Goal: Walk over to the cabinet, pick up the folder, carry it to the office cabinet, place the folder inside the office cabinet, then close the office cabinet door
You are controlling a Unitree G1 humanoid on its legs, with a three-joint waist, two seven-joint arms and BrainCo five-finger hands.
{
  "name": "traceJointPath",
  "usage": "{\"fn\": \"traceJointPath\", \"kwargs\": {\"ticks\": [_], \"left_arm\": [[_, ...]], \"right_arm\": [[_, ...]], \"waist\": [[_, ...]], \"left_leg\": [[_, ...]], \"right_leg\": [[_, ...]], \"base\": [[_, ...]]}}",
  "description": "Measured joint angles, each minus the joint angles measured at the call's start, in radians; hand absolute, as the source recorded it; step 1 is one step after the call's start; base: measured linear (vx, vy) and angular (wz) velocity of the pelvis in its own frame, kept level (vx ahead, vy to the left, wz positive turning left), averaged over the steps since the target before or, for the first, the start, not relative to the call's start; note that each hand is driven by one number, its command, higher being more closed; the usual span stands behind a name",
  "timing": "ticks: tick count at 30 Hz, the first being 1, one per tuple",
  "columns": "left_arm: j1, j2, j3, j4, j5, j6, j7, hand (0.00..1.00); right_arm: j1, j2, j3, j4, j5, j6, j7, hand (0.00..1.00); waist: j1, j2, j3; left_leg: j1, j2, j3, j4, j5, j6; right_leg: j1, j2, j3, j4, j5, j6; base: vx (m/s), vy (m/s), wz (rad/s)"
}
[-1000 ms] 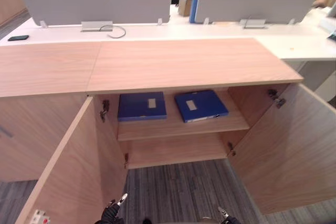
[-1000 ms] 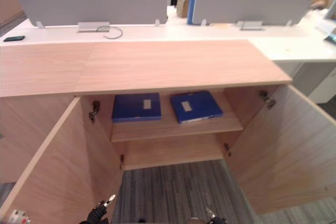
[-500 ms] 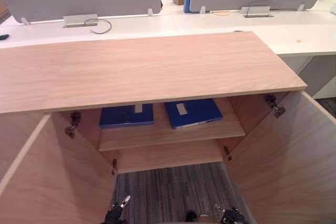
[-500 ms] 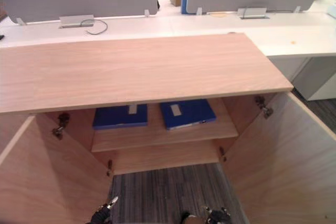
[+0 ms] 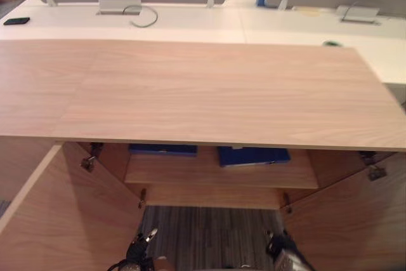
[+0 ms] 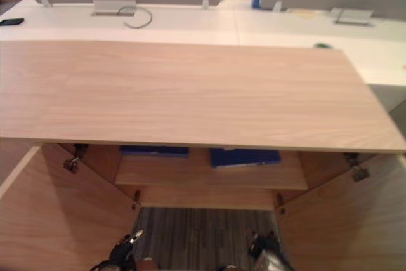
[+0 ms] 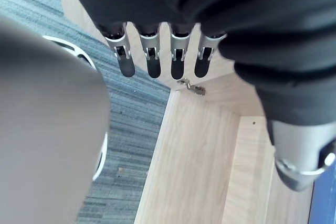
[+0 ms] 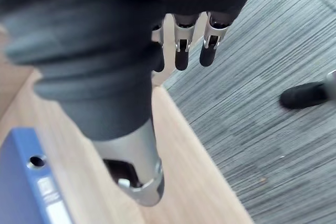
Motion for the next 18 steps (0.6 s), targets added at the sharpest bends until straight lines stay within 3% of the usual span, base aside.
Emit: {"fn": "traceJointPath", "kwargs": {"ticks": [1, 3, 4, 7, 9, 11, 15, 18], "left_arm": [[-0.002, -0.009, 0.002, -0.008, -0.004, -0.005, 0.006, 0.0], [-0.011, 0.002, 0.002, -0.01, -0.001, -0.008, 0.016, 0.0], [-0.012, 0.002, 0.001, -0.022, 0.0, -0.009, 0.019, 0.0], [-0.013, -0.002, -0.006, -0.057, -0.001, -0.015, 0.025, 0.0], [-0.013, -0.004, -0.01, -0.075, -0.004, -0.026, 0.029, 0.0], [-0.033, -0.001, -0.01, -0.086, -0.003, -0.031, 0.029, 0.0], [-0.065, 0.001, 0.003, -0.087, -0.002, -0.034, 0.028, 0.0], [-0.081, 0.01, 0.006, -0.098, -0.003, -0.047, 0.026, 0.0]], "right_arm": [[-0.003, 0.004, 0.005, -0.071, -0.001, -0.003, -0.012, 0.0], [-0.003, 0.016, 0.043, -0.161, -0.04, -0.005, -0.031, 0.0], [-0.017, 0.015, 0.044, -0.215, -0.063, -0.005, -0.045, 0.0], [-0.063, -0.002, 0.08, -0.331, -0.114, -0.007, -0.073, 0.0], [-0.086, -0.026, 0.116, -0.437, -0.141, -0.009, -0.084, 0.0], [-0.124, -0.066, 0.124, -0.53, -0.151, -0.016, -0.102, 0.0], [-0.134, -0.171, 0.15, -0.607, -0.217, -0.019, -0.112, 0.0], [-0.156, -0.241, 0.153, -0.609, -0.233, -0.019, -0.111, 0.0]], "waist": [[0.016, 0.01, 0.004], [0.029, -0.005, 0.012], [0.033, -0.013, 0.018], [0.033, 0.005, 0.069], [0.035, 0.019, 0.085], [0.036, 0.017, 0.118], [0.027, 0.018, 0.137], [0.027, 0.018, 0.153]], "left_leg": [[-0.004, -0.006, 0.009, -0.021, 0.098, 0.004], [-0.015, -0.035, 0.029, 0.009, 0.085, 0.026], [-0.018, -0.047, 0.039, 0.018, 0.075, 0.043], [-0.035, -0.036, 0.05, 0.081, 0.046, 0.062], [-0.085, -0.012, 0.064, 0.154, 0.012, 0.068], [-0.129, 0.002, 0.097, 0.237, -0.044, 0.072], [-0.254, 0.01, 0.095, 0.396, -0.116, 0.086], [-0.319, 0.018, 0.078, 0.478, -0.139, 0.097]], "right_leg": [[-0.017, -0.018, 0.011, 0.046, -0.026, 0.046], [-0.033, -0.054, 0.028, 0.055, -0.036, 0.059], [-0.039, -0.068, 0.034, 0.058, -0.032, 0.055], [-0.082, -0.08, 0.071, 0.129, -0.032, 0.056], [-0.188, -0.089, 0.119, 0.257, -0.05, 0.081], [-0.293, -0.116, 0.188, 0.398, -0.11, 0.102], [-0.432, -0.161, 0.226, 0.547, -0.212, 0.142], [-0.499, -0.177, 0.24, 0.641, -0.242, 0.144]], "base": [[0.06, 0.305, -0.11], [0.08, 0.307, -0.09], [0.03, 0.258, -0.12], [-0.05, 0.149, -0.28], [-0.13, 0.098, -0.57], [-0.17, 0.065, -0.56], [-0.17, 0.024, -0.18], [-0.16, -0.006, 0.09]]}}
